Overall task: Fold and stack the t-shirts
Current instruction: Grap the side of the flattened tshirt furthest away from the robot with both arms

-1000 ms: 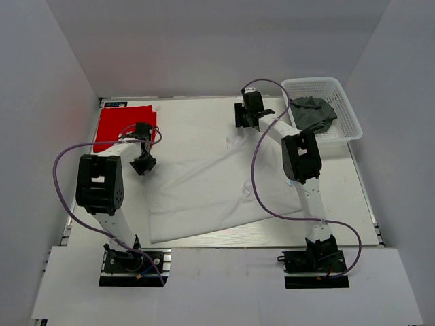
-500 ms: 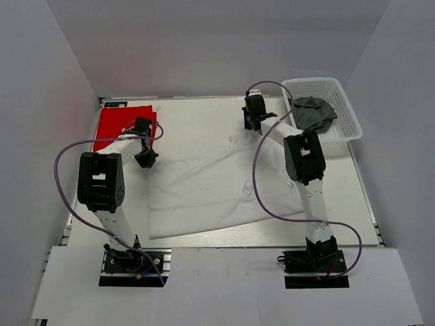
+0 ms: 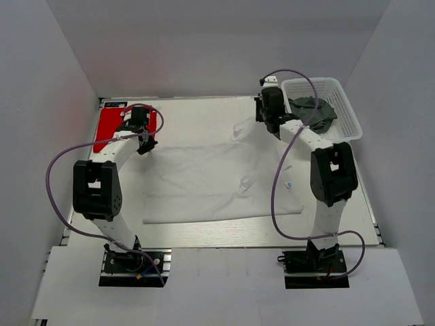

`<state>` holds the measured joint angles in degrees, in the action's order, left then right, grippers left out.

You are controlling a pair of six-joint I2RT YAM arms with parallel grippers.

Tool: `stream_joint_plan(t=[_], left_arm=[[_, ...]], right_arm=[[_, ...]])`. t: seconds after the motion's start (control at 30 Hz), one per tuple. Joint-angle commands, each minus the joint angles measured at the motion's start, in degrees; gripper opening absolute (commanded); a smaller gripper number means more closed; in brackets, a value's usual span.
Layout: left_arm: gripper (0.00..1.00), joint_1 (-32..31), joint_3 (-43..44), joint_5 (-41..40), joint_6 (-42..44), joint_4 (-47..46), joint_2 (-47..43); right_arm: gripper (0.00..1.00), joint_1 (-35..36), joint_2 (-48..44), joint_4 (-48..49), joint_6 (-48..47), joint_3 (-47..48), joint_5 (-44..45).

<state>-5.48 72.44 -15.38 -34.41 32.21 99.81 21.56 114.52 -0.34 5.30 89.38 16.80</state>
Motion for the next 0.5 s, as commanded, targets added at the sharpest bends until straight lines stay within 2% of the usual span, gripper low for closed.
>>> stream_joint_plan(t=[0.0, 0.13, 0.33, 0.47], left_arm=[[0.0, -0.15, -1.52, 0.52, 2.69, -2.41, -4.44], [0.0, -0.15, -5.72, -0.09, 3.21, -3.28, -6.73], [0.0, -0.15, -12.32, 5.0, 3.92, -7.76, -11.47], [0.0, -0.15, -16.28, 4.3, 3.21, -8.3, -15.08]], right_arm=[[0.0, 0.41, -7.19, 5.96, -0.21, -9.26, -0.97], [0.0, 0.15, -16.84, 7.37, 1.29, -18.09, -0.71], [0.0, 0.32, -27.58, 7.46, 3.92, -31.53, -0.36], [0.0, 0.5, -33.38, 5.35, 4.63, -36.03, -1.06]])
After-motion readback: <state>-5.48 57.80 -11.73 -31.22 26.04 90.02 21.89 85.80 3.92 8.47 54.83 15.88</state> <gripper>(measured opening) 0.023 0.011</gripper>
